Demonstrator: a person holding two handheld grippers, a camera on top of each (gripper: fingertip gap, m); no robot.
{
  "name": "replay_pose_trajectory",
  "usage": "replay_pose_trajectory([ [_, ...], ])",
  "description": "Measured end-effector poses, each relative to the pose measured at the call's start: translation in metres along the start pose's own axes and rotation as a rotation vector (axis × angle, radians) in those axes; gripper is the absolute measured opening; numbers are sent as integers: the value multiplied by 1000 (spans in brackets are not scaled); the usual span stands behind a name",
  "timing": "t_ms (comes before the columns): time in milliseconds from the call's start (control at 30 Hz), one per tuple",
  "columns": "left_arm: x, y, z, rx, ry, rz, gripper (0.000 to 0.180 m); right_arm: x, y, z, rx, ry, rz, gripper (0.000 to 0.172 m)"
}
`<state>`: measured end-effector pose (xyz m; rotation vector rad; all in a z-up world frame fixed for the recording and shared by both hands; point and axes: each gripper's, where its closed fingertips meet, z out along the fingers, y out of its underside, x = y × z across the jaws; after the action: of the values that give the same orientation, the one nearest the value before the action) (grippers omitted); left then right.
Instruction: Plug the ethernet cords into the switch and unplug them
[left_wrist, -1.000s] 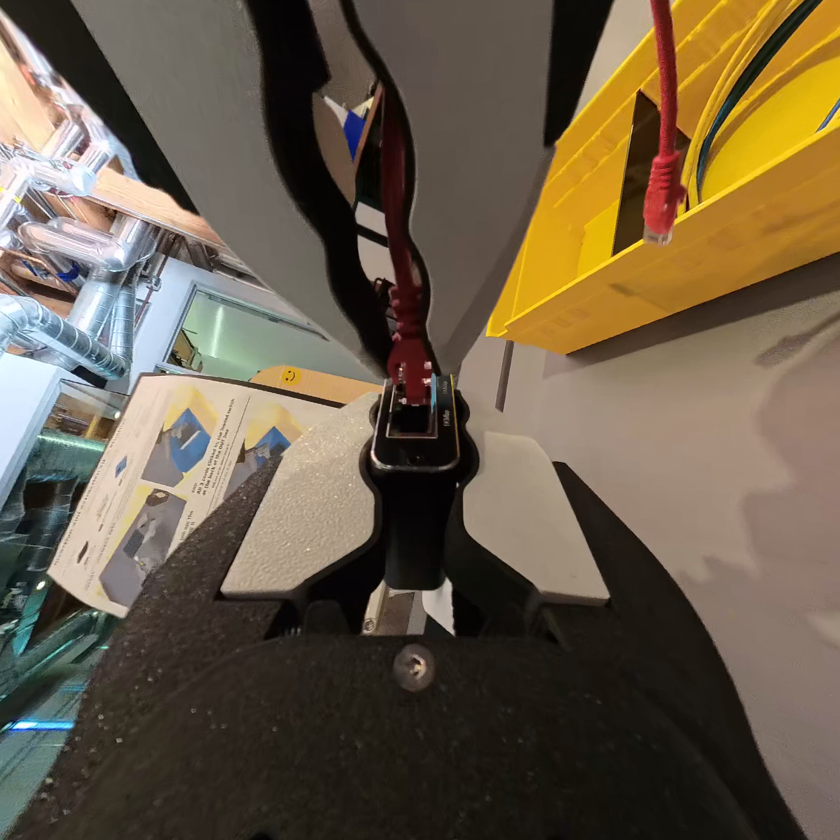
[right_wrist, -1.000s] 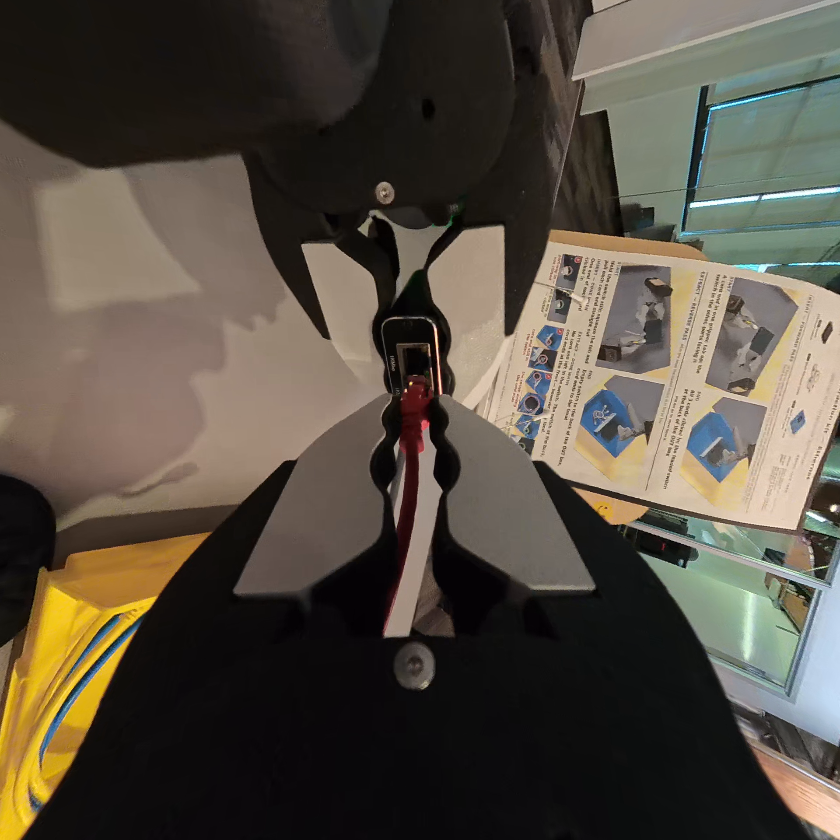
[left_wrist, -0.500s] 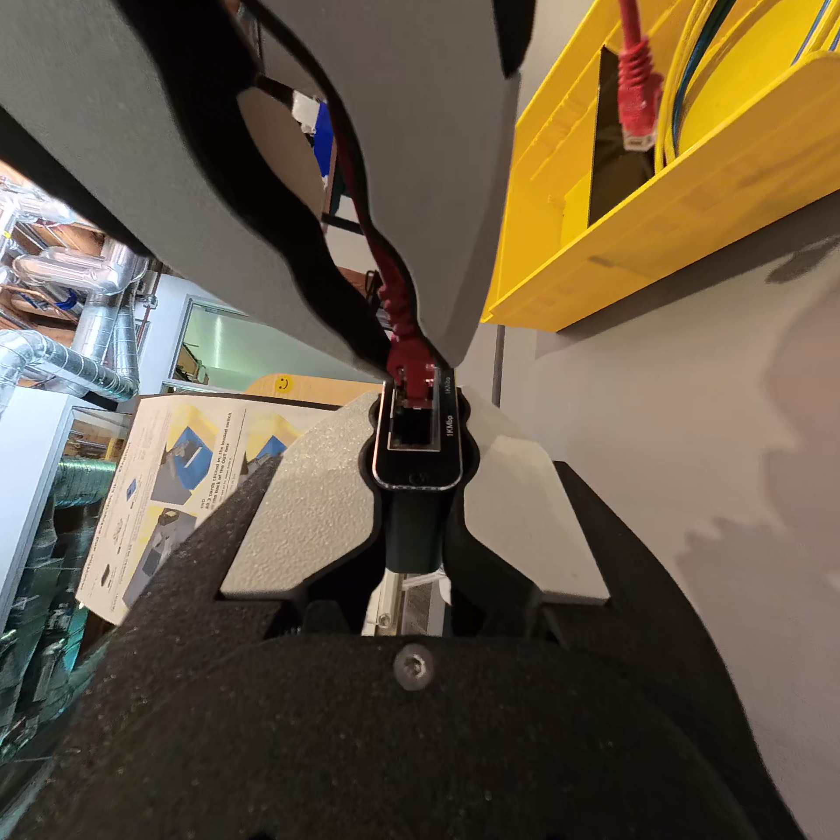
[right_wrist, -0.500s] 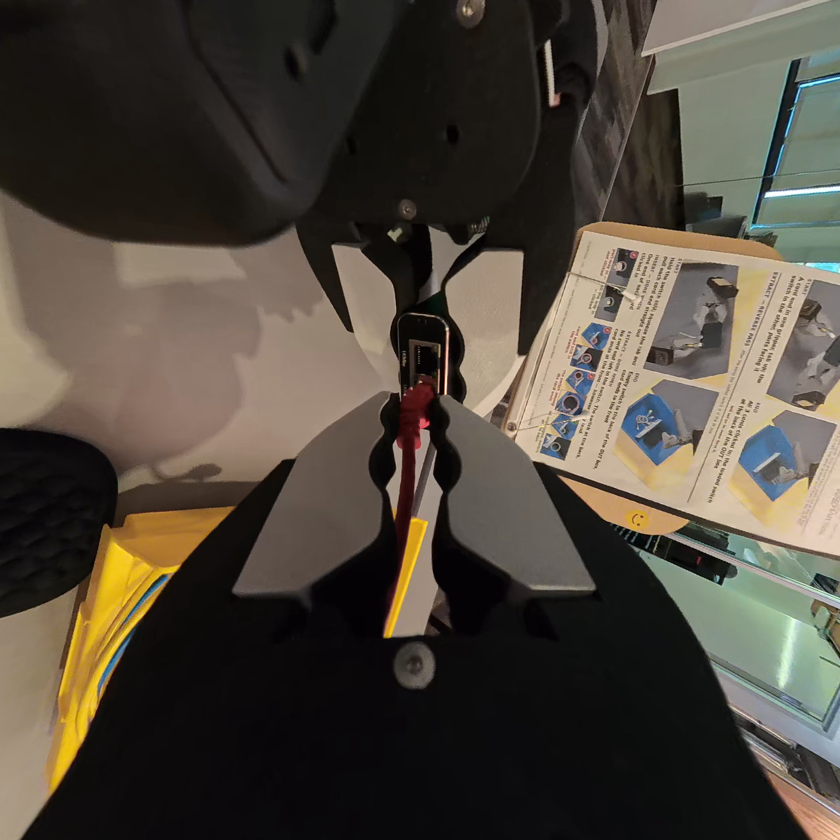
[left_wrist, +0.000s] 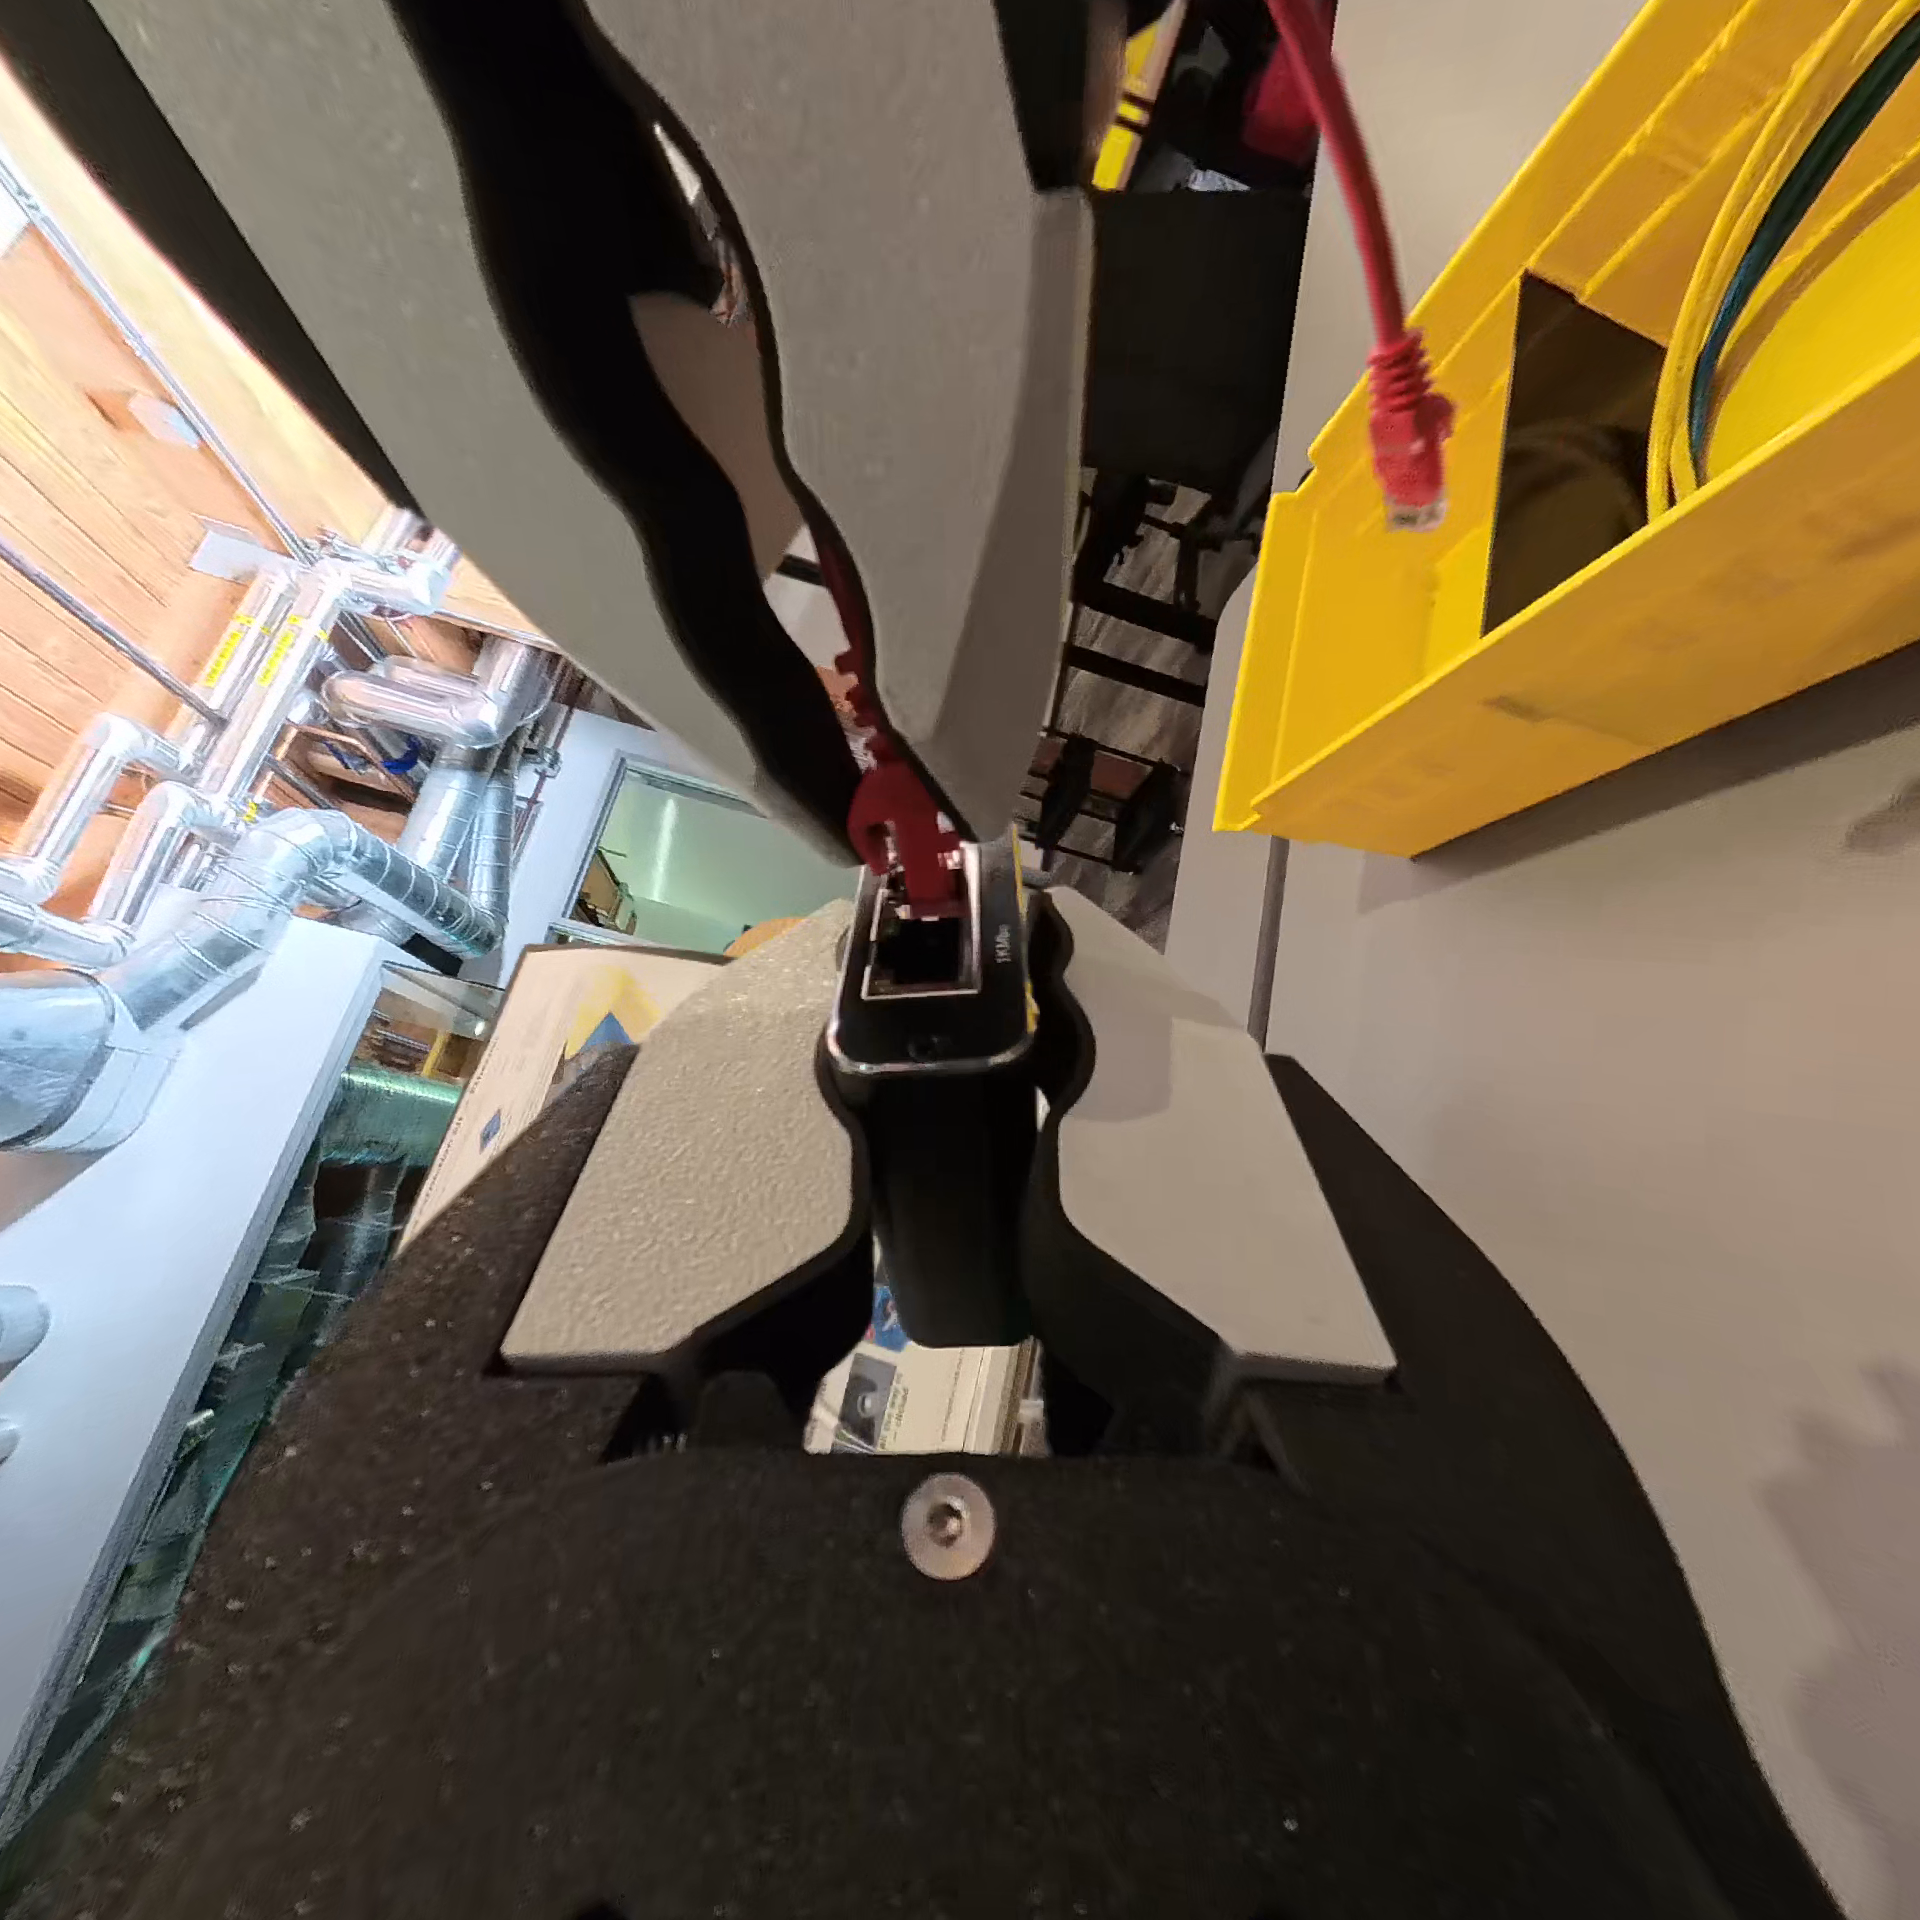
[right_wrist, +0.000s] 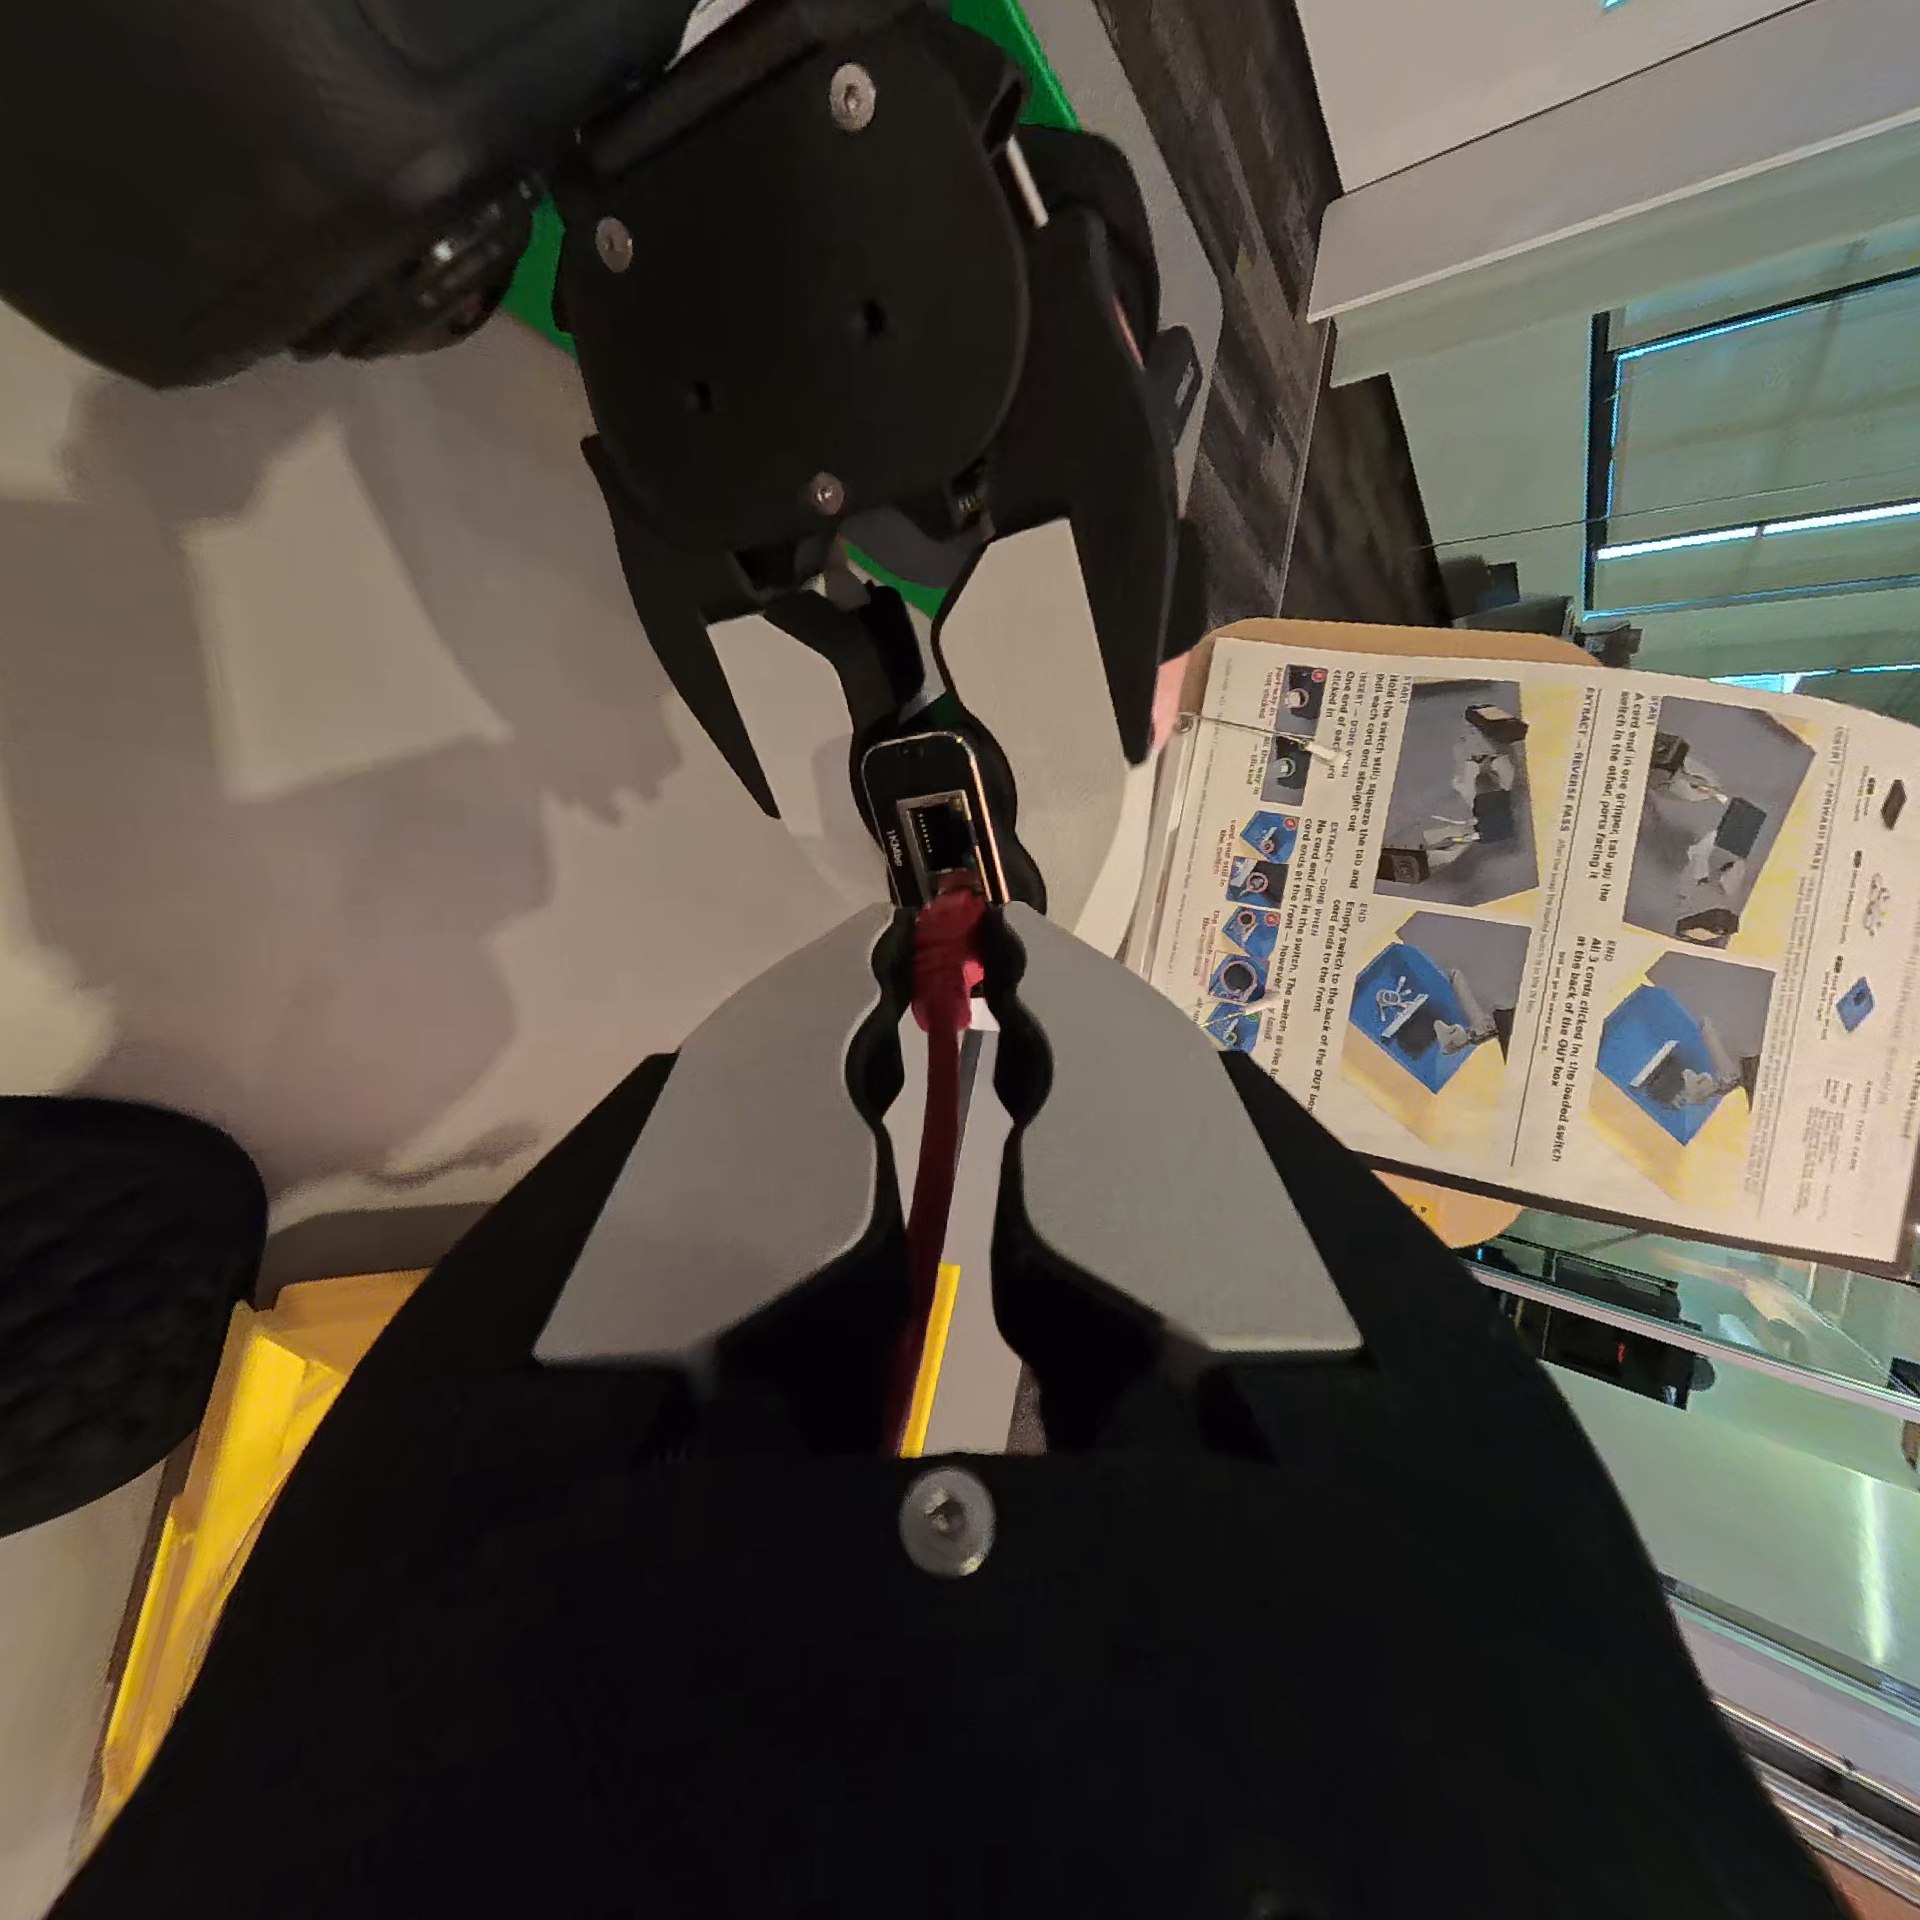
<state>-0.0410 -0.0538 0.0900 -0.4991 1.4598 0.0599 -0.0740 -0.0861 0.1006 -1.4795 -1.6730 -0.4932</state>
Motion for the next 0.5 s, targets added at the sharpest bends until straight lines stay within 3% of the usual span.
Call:
replay_pose_trajectory([
  [267,5,9,4,-132,43,-23,27,3,9,10,-43,217,-173,15],
  [500,-1,11,0,-172,46,-49,27,12,9,7,-41,312,-211,15],
])
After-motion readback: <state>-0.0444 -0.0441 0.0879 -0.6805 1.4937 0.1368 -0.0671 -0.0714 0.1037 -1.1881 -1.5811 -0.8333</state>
